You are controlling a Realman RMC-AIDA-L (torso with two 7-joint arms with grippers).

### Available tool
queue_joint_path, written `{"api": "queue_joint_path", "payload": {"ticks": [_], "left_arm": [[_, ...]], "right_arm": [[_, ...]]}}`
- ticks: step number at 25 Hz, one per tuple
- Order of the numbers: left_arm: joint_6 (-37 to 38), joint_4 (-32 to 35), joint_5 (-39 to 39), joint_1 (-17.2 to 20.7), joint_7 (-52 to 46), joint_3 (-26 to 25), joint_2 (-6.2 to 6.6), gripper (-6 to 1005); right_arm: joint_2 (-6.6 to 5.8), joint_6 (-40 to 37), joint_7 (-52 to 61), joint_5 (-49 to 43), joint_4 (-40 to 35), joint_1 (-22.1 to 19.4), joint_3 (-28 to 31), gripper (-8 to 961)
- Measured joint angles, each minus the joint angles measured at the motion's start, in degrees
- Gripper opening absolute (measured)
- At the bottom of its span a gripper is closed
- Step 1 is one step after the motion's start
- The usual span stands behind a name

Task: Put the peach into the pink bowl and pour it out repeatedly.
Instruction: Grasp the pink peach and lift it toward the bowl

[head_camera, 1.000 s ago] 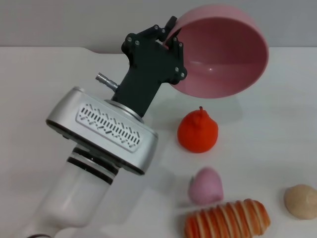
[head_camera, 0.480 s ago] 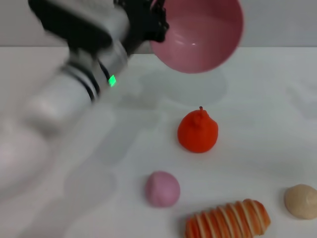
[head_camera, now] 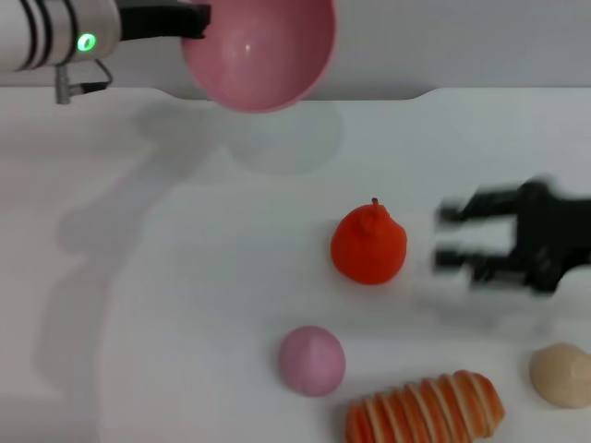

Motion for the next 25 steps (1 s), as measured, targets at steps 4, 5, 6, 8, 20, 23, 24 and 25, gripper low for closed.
{"api": "queue_joint_path", "payload": {"ticks": [4,5,6,8,20,23,24,25], "left_arm": [[1.51,0.52,1.05,0.34,0.20,-0.90,-0.11,46],[1.75,0.55,1.06,0.37,0.21,-0.93,-0.10,46],[2.06,0.56,1.07,0.41,0.22,-0.95,-0.07,46],[2.61,0.60,1.08,0.43,0.22,-0.98,0.01,46],[6.37,0.88,2.48,0.45,0.24,-1.08,0.03,46],[7.03,0.86,2.72,0.37,0.11,-1.10,0.12,46],[7.27,0.87,2.89,0.38,-0.03,-1.12,0.18,46],[7.27,0.87,2.89,0.38,-0.03,-1.12,0.18,46]], "right_arm": [[0.46,3.03,5.74,-2.79,1.03,3.67,-10.49,510],[0.54,5.35,6.37,-2.69,1.61,4.22,-13.07,510],[0.61,8.33,7.21,-2.56,2.26,4.81,-16.20,510],[0.68,14.92,9.31,-2.43,3.70,5.96,-22.00,510],[0.46,32.82,26.87,-2.89,11.40,14.14,-39.91,508],[0.46,32.86,29.06,-3.04,11.59,14.99,-42.39,508],[0.46,32.86,29.06,-3.04,11.59,14.99,-42.39,507],[0.47,32.82,29.56,-3.16,11.60,15.09,-42.91,507]]}}
